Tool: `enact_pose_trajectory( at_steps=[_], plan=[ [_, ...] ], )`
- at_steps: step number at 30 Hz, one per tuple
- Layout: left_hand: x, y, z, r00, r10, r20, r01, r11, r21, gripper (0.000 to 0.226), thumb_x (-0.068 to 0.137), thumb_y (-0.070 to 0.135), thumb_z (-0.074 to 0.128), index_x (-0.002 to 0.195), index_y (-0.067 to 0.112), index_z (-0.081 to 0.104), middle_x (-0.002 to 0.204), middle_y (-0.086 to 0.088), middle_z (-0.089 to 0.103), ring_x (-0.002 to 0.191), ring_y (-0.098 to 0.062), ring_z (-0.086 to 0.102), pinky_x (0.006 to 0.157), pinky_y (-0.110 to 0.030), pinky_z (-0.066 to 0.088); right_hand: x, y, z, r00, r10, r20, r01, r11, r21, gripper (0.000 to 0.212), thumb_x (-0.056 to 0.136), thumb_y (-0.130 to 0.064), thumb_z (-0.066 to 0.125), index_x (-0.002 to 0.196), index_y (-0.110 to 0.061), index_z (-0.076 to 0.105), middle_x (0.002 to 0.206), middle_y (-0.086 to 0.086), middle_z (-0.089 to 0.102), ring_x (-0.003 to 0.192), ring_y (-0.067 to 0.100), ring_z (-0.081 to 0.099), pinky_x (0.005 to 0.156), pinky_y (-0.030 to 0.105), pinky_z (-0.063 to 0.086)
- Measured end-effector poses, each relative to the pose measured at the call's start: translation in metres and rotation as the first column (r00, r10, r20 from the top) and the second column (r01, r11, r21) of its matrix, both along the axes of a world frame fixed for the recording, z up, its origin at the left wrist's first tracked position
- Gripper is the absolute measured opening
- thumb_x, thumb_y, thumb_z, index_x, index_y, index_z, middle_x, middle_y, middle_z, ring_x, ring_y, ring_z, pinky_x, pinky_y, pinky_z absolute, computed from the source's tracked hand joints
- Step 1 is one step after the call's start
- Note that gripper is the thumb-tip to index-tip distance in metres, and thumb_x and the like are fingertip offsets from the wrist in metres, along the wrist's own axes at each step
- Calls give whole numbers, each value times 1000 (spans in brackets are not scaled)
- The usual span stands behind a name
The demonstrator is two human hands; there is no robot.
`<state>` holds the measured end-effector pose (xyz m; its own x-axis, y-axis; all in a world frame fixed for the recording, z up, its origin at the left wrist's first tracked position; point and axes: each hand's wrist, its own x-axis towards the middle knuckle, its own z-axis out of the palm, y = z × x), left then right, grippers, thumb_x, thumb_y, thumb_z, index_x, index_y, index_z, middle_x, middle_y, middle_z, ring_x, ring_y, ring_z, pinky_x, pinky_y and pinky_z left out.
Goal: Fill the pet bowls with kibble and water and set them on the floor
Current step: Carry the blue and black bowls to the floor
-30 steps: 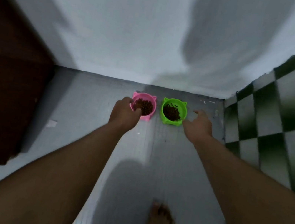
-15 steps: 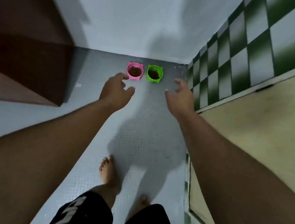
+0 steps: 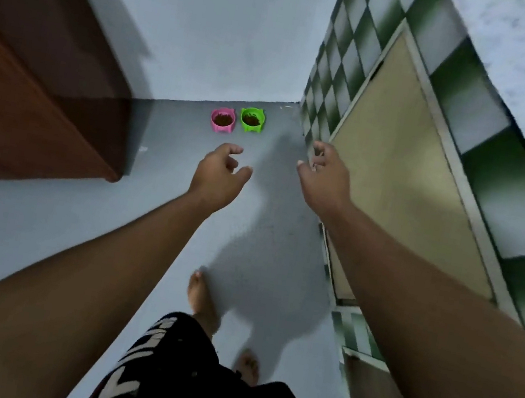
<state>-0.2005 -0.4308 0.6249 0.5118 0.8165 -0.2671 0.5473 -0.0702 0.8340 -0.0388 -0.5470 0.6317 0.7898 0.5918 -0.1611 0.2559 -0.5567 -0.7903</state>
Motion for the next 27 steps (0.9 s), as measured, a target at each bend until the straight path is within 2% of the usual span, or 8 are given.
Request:
enact_pose_trajectory(
  at_steps=[4,7,10,13,19,23,25,27],
  plan=[
    [-12,-58,18,998,-56,29,56,998,21,41,94,33,70,133,25,58,115,-2,64,106,-20,64,89,-38,58,-19,-75,18,997,-73,2,72,996,50,46,92,-27,65,136,-20,53,129,7,61,113,22,62,98,35,50],
    [-13,-99,26,984,-175,37,174,984,32,39,94,33,70,130,25,59,109,-3,65,101,-22,65,85,-38,58,-36,-120,21,984,-178,-11,179,982,61,45,92,-28,65,135,-23,54,127,5,61,105,21,64,87,29,50],
    [-9,-144,30,953,-298,53,296,954,48,36,93,30,70,126,23,61,97,-4,65,90,-23,67,82,-38,58,-56,-168,23,957,-290,-18,290,954,76,45,90,-28,66,134,-26,54,126,5,60,100,21,64,87,33,54],
    [-7,-192,32,906,-414,87,411,910,50,32,94,27,69,124,22,61,87,6,62,78,-11,63,76,-32,55,-80,-222,30,914,-406,-1,405,911,81,44,89,-28,67,132,-27,56,122,3,61,96,20,65,86,35,55],
    [-20,-292,32,775,-617,137,622,783,7,34,93,28,69,126,24,62,98,4,66,87,-4,63,69,-17,45,-133,-340,36,817,-577,-21,574,808,137,39,91,-18,67,129,-19,58,102,0,60,71,11,59,70,23,48],
    [-18,-368,33,656,-740,147,747,665,18,25,94,20,67,119,23,61,87,8,60,78,-7,61,60,-14,44,-160,-423,37,708,-706,-21,699,697,160,30,93,-12,64,123,-14,60,87,-11,56,65,-1,55,61,2,39],
    [-14,-409,34,591,-794,141,800,600,24,25,94,23,67,118,25,61,90,11,63,85,-11,64,68,-22,46,-169,-465,38,655,-755,-4,745,646,165,31,93,-13,64,124,-16,60,86,-15,55,65,-3,54,61,4,39],
    [-11,-452,34,518,-844,143,849,527,39,25,94,24,68,118,24,61,90,11,66,84,-7,64,69,-19,46,-175,-507,35,609,-793,-9,780,597,186,30,93,-13,65,123,-16,60,88,-13,57,65,-2,55,64,7,42]
  ],
)
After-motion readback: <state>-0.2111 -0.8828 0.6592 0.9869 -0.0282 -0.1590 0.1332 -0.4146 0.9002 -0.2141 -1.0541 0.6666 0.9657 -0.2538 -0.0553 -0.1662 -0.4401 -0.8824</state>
